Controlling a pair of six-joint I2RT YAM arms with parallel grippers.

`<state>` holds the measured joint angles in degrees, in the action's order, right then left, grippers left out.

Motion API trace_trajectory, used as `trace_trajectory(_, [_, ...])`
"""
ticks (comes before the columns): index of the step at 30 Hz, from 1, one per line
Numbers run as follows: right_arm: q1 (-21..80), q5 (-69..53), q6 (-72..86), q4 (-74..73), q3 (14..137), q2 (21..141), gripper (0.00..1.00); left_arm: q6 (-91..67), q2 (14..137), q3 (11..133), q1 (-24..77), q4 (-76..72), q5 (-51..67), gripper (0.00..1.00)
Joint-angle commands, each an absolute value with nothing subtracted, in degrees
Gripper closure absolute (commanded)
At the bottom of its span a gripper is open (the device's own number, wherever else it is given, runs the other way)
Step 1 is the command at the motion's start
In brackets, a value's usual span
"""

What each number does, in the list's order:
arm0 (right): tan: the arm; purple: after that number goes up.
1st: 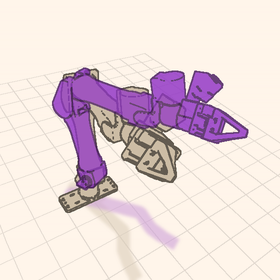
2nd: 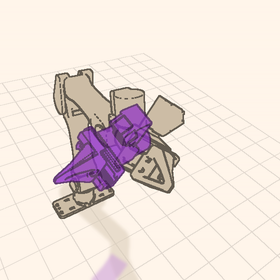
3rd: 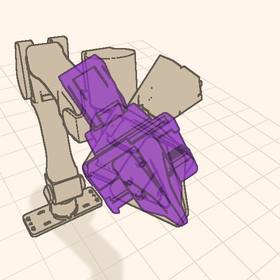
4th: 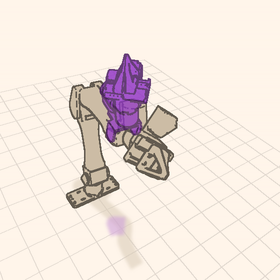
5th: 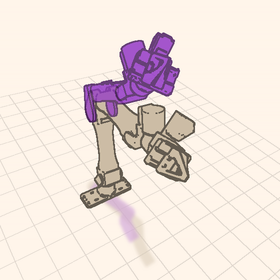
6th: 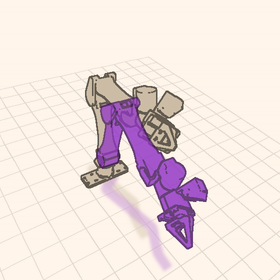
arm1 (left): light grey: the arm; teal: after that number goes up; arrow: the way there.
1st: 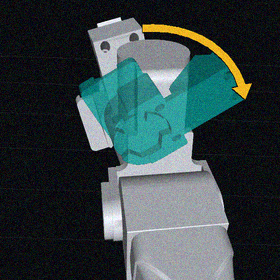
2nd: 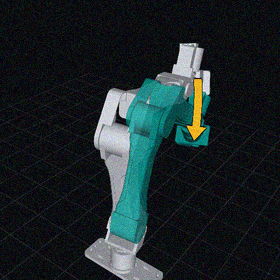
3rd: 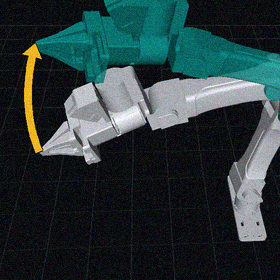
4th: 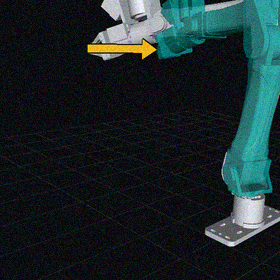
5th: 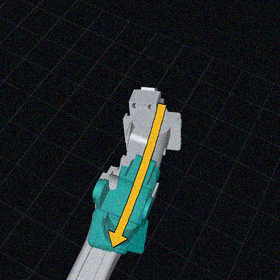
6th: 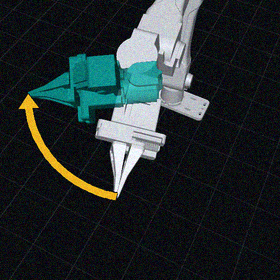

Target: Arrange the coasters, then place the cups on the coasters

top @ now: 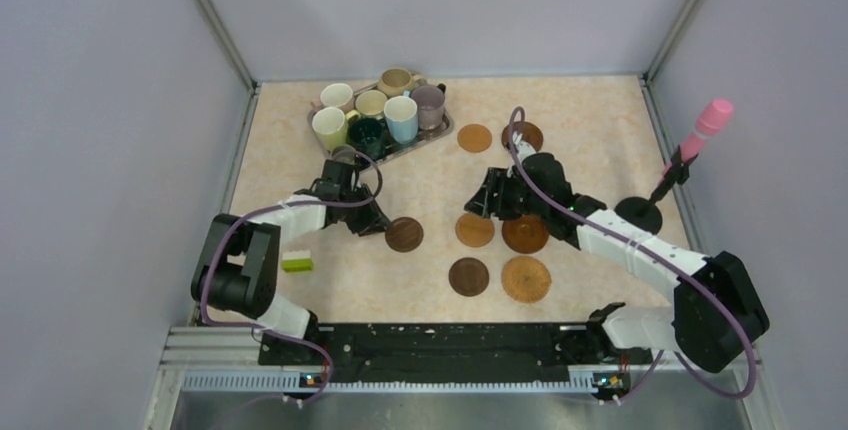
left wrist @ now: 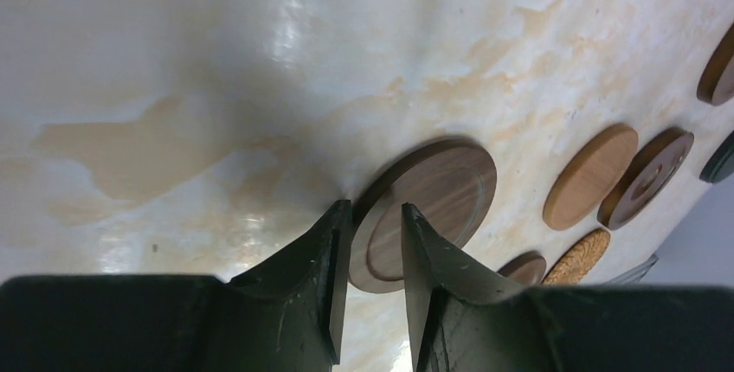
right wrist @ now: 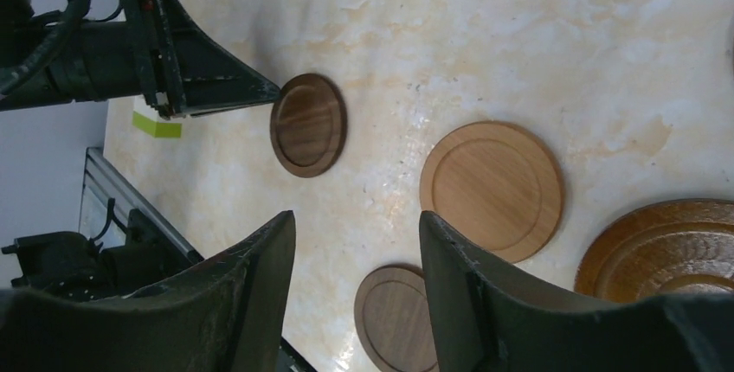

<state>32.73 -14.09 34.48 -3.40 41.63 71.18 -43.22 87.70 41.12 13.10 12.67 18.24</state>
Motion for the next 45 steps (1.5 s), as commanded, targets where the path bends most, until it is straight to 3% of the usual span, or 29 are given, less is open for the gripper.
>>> trace_trajectory(1, [35.6, -13.2, 36.7, 1.5, 42.2, 72.1, 0.48, -45.3, 86.8, 40.2, 14.8, 9.9, 19.5, 0.67])
trace_trajectory(11, [42.4, -12.0, 40.5, 3.2, 47.9, 81.5, 0.79, -37.9, 64.4, 46.9, 14.9, 25.5, 11.2, 0.65])
trace_trajectory(15, [45.7, -11.2, 42.9, 6.6, 50.5, 87.1, 1.00, -32.1, 54.2, 50.9, 14.9, 32.6, 8.0, 0.61])
trace_trajectory(29, [52.3, -6.7, 43.0, 3.6, 63.5, 107.0, 1.00, -20.1, 25.6, 48.7, 14.8, 40.7, 1.2, 0.51])
trace_trajectory(45, [52.2, 4.3, 39.5, -5.6, 68.6, 114.1, 1.00, -20.7, 22.6, 44.3, 16.5, 38.1, 0.6, 0.50])
